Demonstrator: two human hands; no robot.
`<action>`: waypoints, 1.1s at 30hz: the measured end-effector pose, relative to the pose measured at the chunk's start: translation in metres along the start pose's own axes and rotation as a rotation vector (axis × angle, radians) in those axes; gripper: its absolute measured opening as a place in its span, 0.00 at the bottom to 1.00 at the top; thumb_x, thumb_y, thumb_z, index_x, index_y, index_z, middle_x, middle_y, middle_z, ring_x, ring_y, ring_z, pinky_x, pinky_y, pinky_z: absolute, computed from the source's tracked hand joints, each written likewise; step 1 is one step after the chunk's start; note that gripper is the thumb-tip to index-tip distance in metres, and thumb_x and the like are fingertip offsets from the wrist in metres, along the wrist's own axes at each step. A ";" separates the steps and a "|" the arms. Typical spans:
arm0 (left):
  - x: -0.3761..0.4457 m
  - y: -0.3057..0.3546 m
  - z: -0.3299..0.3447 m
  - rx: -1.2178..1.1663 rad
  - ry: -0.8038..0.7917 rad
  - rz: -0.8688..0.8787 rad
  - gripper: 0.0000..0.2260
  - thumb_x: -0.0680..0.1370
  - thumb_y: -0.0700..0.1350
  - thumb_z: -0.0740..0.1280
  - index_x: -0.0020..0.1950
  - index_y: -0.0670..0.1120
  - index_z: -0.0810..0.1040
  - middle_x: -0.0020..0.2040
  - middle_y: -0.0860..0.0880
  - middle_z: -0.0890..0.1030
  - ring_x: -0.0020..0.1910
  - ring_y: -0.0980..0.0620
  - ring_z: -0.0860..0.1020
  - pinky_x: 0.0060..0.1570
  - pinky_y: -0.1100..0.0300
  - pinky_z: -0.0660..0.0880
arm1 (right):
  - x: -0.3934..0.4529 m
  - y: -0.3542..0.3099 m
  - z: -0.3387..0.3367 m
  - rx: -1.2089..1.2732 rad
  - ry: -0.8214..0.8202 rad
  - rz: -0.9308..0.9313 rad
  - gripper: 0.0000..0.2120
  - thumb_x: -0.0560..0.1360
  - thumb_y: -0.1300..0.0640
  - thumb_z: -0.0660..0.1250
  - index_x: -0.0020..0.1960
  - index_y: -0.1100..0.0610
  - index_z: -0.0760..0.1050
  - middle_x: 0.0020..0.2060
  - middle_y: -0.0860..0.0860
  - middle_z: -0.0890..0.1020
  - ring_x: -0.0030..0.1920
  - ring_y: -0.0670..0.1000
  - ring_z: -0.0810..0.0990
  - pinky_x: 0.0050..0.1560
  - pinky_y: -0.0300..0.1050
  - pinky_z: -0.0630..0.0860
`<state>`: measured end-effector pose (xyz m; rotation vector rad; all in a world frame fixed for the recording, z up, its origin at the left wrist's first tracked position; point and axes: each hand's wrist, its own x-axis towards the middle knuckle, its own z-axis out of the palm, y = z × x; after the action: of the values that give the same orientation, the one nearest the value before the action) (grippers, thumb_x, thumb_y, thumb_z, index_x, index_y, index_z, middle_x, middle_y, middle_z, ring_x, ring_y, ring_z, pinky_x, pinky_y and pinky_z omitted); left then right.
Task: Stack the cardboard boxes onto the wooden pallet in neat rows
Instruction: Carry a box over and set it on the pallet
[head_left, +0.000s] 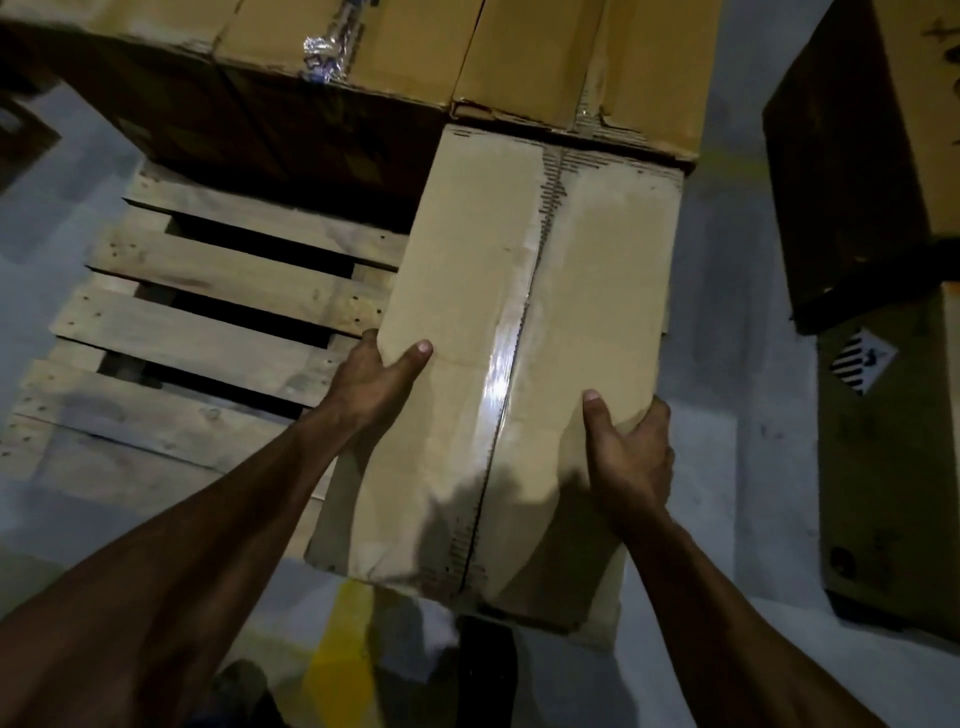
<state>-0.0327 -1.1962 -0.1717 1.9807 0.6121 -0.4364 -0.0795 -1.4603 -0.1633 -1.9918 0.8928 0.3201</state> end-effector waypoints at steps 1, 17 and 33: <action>0.004 -0.003 0.001 0.012 0.010 0.006 0.27 0.78 0.60 0.68 0.70 0.46 0.73 0.59 0.47 0.80 0.56 0.45 0.79 0.54 0.53 0.77 | 0.003 -0.001 0.003 -0.015 0.008 -0.014 0.37 0.73 0.33 0.66 0.74 0.49 0.58 0.68 0.54 0.73 0.66 0.61 0.73 0.65 0.62 0.71; -0.066 -0.033 -0.013 0.396 -0.025 0.159 0.41 0.77 0.62 0.67 0.81 0.55 0.47 0.77 0.45 0.66 0.73 0.42 0.69 0.68 0.43 0.72 | -0.059 0.022 -0.008 -0.283 -0.054 -0.116 0.34 0.80 0.39 0.58 0.79 0.42 0.43 0.78 0.53 0.55 0.72 0.63 0.66 0.66 0.61 0.68; -0.128 -0.095 -0.041 0.449 -0.138 0.277 0.42 0.77 0.51 0.73 0.83 0.46 0.52 0.80 0.48 0.62 0.76 0.48 0.66 0.69 0.56 0.66 | -0.133 0.071 -0.002 -0.197 -0.124 -0.083 0.36 0.81 0.48 0.62 0.80 0.42 0.42 0.74 0.57 0.58 0.70 0.61 0.65 0.69 0.62 0.67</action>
<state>-0.1904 -1.1524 -0.1511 2.3928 0.1509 -0.5682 -0.2234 -1.4237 -0.1357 -2.1574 0.7209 0.4946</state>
